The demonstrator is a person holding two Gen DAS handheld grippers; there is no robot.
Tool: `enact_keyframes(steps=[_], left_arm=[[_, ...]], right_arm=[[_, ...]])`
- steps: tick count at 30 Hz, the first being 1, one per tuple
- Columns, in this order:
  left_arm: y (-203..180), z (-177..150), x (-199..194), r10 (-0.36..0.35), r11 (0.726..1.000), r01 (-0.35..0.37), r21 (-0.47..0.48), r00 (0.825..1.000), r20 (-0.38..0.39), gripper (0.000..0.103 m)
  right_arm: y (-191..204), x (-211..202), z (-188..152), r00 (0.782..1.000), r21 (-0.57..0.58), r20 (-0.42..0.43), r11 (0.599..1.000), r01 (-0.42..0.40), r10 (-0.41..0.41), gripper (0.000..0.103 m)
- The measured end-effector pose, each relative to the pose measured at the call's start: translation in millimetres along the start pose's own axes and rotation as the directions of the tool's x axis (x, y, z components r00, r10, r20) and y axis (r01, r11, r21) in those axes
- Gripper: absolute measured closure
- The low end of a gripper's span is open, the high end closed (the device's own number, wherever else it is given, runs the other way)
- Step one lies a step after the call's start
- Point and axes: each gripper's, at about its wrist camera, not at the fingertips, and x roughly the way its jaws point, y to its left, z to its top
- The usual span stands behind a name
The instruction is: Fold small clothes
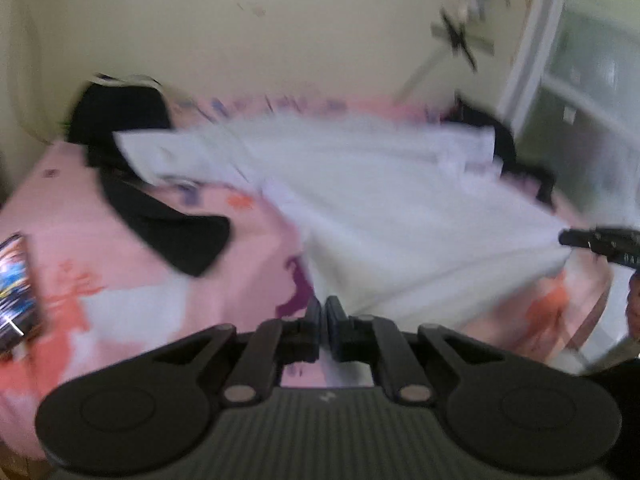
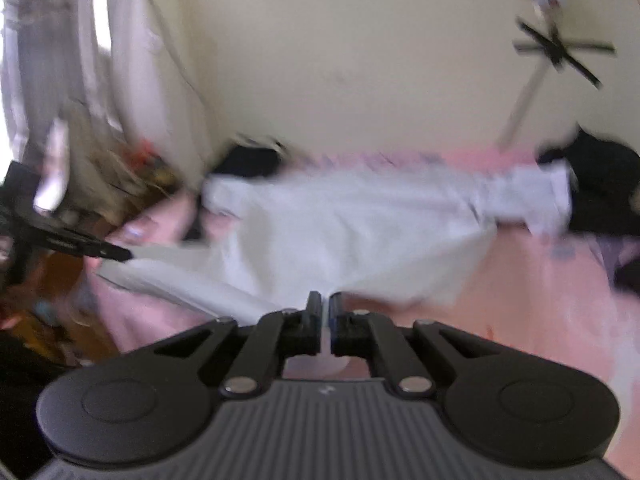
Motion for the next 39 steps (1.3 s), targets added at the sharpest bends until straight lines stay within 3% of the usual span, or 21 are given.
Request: enact_keyframes(steps=[1, 2, 3, 4, 5, 7, 10, 13, 16, 17, 19, 20, 23, 26, 28, 29, 30, 31, 34, 38, 39], left_arm=[[2.9, -4.8, -11.0, -0.006, 1.0, 0.006, -0.023, 1.0, 0.012, 0.096], [5.4, -11.8, -18.1, -0.013, 0.999, 0.014, -0.044, 1.0, 0.013, 0.094], [7.3, -19.1, -19.6, -0.013, 0.998, 0.014, -0.056, 1.0, 0.014, 0.094], [9.0, -23.8, -17.0, -0.001, 0.998, 0.001, -0.061, 1.0, 0.003, 0.086], [11.1, -29.3, -11.9, 0.023, 0.997, -0.024, -0.067, 1.0, -0.02, 0.067], [17.0, -36.4, 2.5, 0.074, 0.993, -0.078, -0.093, 0.996, -0.051, 0.054], [29.8, -30.0, 15.8, 0.076, 0.986, -0.084, -0.147, 0.995, -0.059, 0.052], [38.8, -17.2, 18.9, 0.094, 0.981, -0.096, -0.168, 0.995, -0.025, 0.043], [39.2, 2.5, 35.2, 0.085, 0.981, -0.083, -0.174, 0.996, 0.0, 0.042], [39.1, 7.1, 42.6, 0.076, 0.981, -0.074, -0.179, 0.997, 0.003, 0.042], [38.5, 19.3, 58.8, 0.057, 0.982, -0.054, -0.183, 0.998, 0.007, 0.042], [37.6, 25.7, 68.1, 0.049, 0.982, -0.047, -0.183, 0.999, 0.008, 0.042], [32.3, 37.7, 92.2, 0.039, 0.986, -0.038, -0.164, 0.999, 0.003, 0.042], [28.7, 44.8, 114.5, 0.054, 0.99, -0.056, -0.132, 0.998, -0.02, 0.042], [29.5, 47.0, 124.4, 0.046, 0.991, -0.05, -0.128, 0.998, -0.036, 0.042], [30.0, 47.9, 128.0, 0.042, 0.991, -0.047, -0.126, 0.998, -0.042, 0.042], [30.5, 48.8, 130.0, 0.039, 0.991, -0.045, -0.125, 0.998, -0.045, 0.042], [32.0, 50.1, 131.4, 0.039, 0.991, -0.044, -0.123, 0.998, -0.046, 0.042], [39.1, 55.5, 131.1, 0.052, 0.99, -0.056, -0.131, 0.998, -0.035, 0.037], [52.5, 63.5, 126.3, 0.068, 0.983, -0.068, -0.171, 0.998, -0.004, 0.031], [55.1, 65.3, 125.7, 0.074, 0.981, -0.073, -0.178, 0.997, 0.001, 0.031]], right_arm=[[-0.3, -6.1, 2.8, 0.999, -0.013, 0.003, 0.999, -0.038, 0.038, 0.099], [-1.3, -10.8, 4.3, 0.997, -0.032, 0.009, 0.997, -0.071, 0.071, 0.086], [-4.4, -13.1, 3.9, 0.996, -0.044, 0.019, 0.995, -0.091, 0.092, 0.045], [-8.1, -13.7, 2.4, 0.996, -0.048, 0.035, 0.996, -0.079, 0.081, 0.034], [-13.3, -10.0, 1.2, 0.998, -0.036, 0.036, 0.998, -0.055, 0.056, 0.035], [-30.1, 2.9, -0.5, 1.0, 0.033, 0.001, 0.999, -0.015, 0.015, 0.039], [-53.9, 22.8, -9.3, 0.998, 0.147, -0.059, 0.989, 0.029, -0.02, 0.041], [-58.4, 32.4, -25.3, 0.995, 0.174, -0.085, 0.983, 0.064, -0.049, 0.041], [-59.9, 47.9, -37.1, 0.993, 0.218, -0.107, 0.974, 0.064, -0.042, 0.043], [-60.1, 55.2, -40.4, 0.992, 0.229, -0.122, 0.971, 0.07, -0.043, 0.051], [-54.4, 61.7, -42.5, 0.989, 0.226, -0.127, 0.969, 0.104, -0.077, 0.099], [-52.8, 60.8, -40.3, 0.989, 0.231, -0.126, 0.968, 0.102, -0.074, 0.099], [-40.0, 33.7, -25.3, 0.996, 0.206, -0.063, 0.976, 0.072, -0.06, 0.1], [-19.6, -2.8, -13.2, 1.0, 0.101, -0.011, 0.995, -0.002, 0.003, 0.1], [-13.4, -12.5, -10.1, 0.999, 0.028, -0.034, 0.999, 0.023, -0.022, 0.098], [-17.0, -15.8, -9.1, 0.996, 0.002, -0.04, 0.997, 0.078, -0.078, 0.096], [-24.6, -18.0, -8.0, 0.989, 0.005, -0.037, 0.99, 0.14, -0.14, 0.078], [-37.7, -20.8, -5.8, 0.981, 0.041, -0.027, 0.981, 0.192, -0.191, 0.052], [-83.9, -26.9, 4.2, 0.941, 0.221, 0.011, 0.919, 0.327, -0.337, 0.052], [-155.5, -23.6, 16.1, 0.869, 0.452, 0.017, 0.779, 0.434, -0.494, 0.052], [-170.3, -20.8, 19.1, 0.84, 0.481, 0.018, 0.741, 0.469, -0.543, 0.052]])
